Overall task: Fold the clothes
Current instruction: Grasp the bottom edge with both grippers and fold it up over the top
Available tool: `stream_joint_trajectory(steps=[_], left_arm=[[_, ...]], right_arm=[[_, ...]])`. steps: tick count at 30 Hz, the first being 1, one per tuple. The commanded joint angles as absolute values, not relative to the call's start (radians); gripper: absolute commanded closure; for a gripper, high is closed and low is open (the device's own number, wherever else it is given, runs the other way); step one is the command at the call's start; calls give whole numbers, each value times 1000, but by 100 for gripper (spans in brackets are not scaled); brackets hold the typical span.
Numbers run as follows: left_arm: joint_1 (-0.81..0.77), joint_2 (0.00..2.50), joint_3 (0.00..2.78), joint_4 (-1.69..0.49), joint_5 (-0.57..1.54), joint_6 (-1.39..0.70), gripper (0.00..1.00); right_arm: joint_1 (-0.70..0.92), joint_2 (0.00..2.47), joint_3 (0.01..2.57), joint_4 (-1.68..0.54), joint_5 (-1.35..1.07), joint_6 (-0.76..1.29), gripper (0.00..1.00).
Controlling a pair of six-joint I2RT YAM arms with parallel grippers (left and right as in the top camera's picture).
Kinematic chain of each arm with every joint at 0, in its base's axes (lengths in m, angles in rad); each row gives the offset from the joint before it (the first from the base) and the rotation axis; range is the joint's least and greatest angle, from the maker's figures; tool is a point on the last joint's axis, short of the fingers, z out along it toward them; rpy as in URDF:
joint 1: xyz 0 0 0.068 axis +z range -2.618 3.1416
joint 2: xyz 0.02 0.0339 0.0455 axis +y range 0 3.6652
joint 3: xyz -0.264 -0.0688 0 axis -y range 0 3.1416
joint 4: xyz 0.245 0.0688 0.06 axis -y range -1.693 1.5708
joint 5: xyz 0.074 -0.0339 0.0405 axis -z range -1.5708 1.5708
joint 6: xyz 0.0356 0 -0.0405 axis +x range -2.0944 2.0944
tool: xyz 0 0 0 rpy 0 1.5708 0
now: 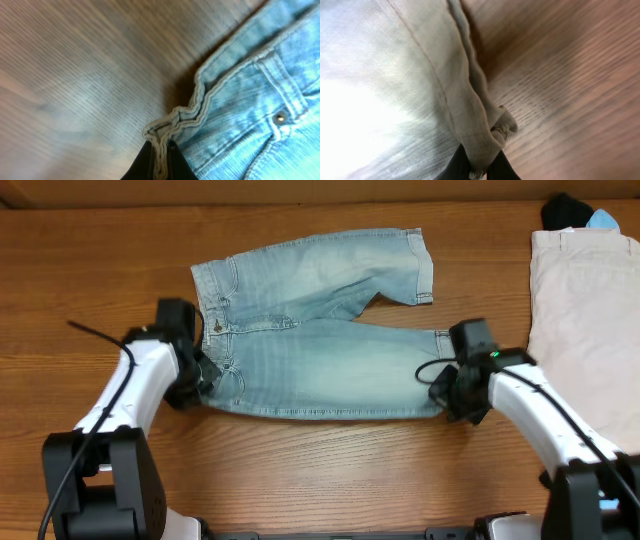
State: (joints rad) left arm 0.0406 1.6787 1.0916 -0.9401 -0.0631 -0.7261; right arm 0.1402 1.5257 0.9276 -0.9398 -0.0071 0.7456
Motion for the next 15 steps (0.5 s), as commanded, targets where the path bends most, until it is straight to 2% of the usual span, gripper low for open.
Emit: stream_joint_trajectory(steps=[1,5,9,12,15], left_arm=[[45,1666,1291,-1117,-96,-650,96],[45,1666,1332,-1277,-32,-655,96],[45,1660,1303,-1381,-88,-752,96],[45,1649,1273,-1327,-115,-794,96],[46,1649,1254,-1192,-116,-818,96]], right_arm=[[112,1438,1104,-1060,52,652,96],[110,1406,1232,-1243,51,626,96],[110,1399,1289,-1311,43,593,96],[110,1404,1294,-1183,43,536,96],[110,1441,1294,-960,44,484,96]])
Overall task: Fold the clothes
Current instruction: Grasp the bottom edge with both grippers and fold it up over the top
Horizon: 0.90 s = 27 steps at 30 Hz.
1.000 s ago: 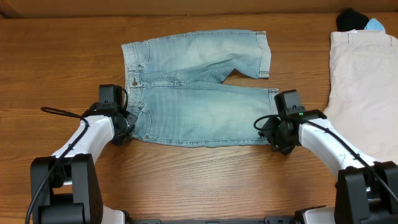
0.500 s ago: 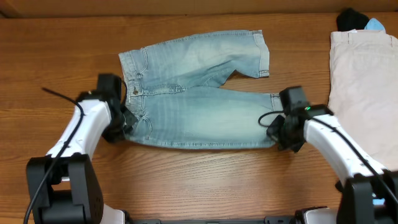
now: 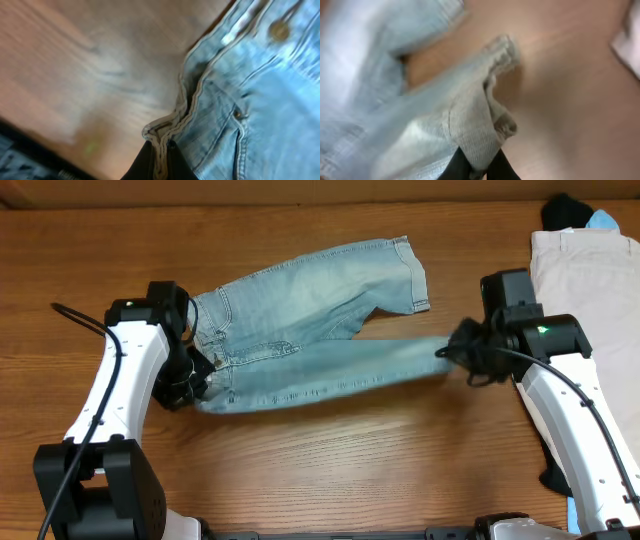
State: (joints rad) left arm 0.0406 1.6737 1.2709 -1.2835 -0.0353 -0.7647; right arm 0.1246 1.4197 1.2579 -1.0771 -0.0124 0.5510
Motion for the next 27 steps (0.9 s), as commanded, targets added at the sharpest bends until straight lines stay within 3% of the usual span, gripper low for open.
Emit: stream_joint_trajectory(steps=[1,11,18,19,22,23,24,27], left_arm=[[46,1649,1252,-1102,-136,-820,96],[44,1663,1252,-628,-243,-815,96],[44,1752,1252,-422,-243,-815,88],[44,1774,1252,-374,-243,-815,82],[45,1841,1252,-193,-251,-781,43],[49,1866,1252,-94,-250,-743,7],[53,1887,1252,-14,-242,-723,0],[68,1922,1260,145,-188,-698,0]], right_arm=[[110,1477,1294,-844,44,462,96],[111,1740,1294,-348,25,437,96],[111,1883,1294,-126,-11,439,96],[112,1911,1294,-83,-26,441,92],[127,1988,1294,51,-28,442,36],[133,2015,1294,108,-28,446,2],[138,2039,1294,156,-28,449,0],[143,2067,1294,216,-28,483,0]])
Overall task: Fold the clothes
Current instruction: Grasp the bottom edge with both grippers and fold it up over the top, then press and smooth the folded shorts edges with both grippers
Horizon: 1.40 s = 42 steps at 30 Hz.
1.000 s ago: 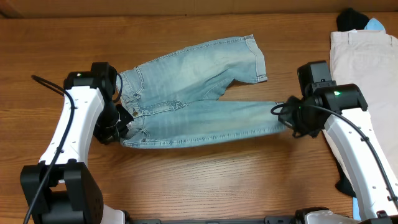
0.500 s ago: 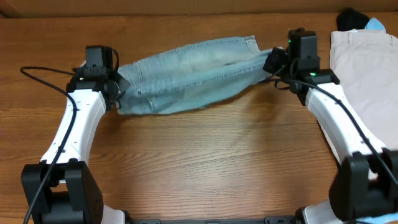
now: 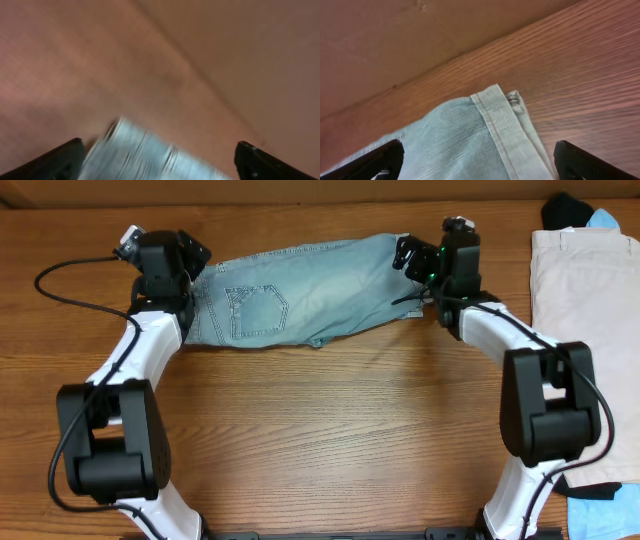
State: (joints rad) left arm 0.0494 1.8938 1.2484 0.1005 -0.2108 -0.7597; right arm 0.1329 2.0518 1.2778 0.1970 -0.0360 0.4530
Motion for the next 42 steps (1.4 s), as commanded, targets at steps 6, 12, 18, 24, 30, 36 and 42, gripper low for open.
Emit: stream_joint_trajectory(steps=[6,12,18,24,30,36,42], left_arm=[[80,1920,1372,-95,-115,-558,0],[80,1920,1449,-391,-31,-464,0],[78,1921,1449,-492,-33,-407,0],[78,1921,1449,-609,-33,-363,0],[78,1921,1449,-678,-33,-290,0],[78,1922,1449,-584,86,-118,0],[78,1991,1449,-492,289,25,0]], right_arm=[[131,2049,1294,108,-60,450,0],[130,2049,1294,-101,-89,257,0],[130,2084,1293,-174,7,230,24],[130,2090,1293,-382,91,290,86],[93,2089,1293,-792,92,396,92],[46,1975,1302,-871,-62,247,70],[27,1785,1398,-958,-92,147,0]])
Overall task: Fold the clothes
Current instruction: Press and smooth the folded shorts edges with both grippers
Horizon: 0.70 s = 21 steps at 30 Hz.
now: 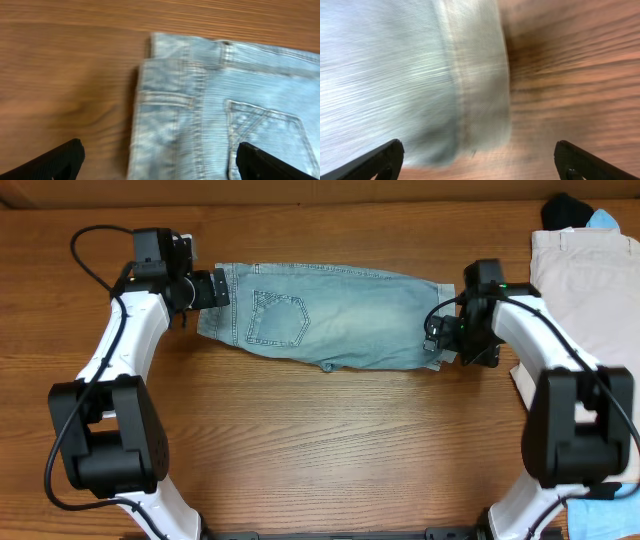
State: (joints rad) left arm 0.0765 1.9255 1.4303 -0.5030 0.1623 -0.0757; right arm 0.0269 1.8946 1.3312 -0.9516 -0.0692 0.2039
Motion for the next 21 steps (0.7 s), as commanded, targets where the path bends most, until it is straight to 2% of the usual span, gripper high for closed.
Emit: stream_joint_trajectory(steps=[1,9,18,19,21], left_arm=[[78,2017,1449,-492,307,43,0],[78,2106,1448,-484,369,117,0],[30,2173,1443,-492,348,98,0],[25,2184,1443,-492,340,73,1],[16,2203,1443,-493,321,30,11]], right_arm=[[27,1766,1412,-970,-92,142,0],[27,1739,1422,-998,-145,130,1],[27,1739,1422,-998,-160,130,9],[27,1739,1422,-998,-160,130,9],[27,1739,1422,-998,-163,130,11]])
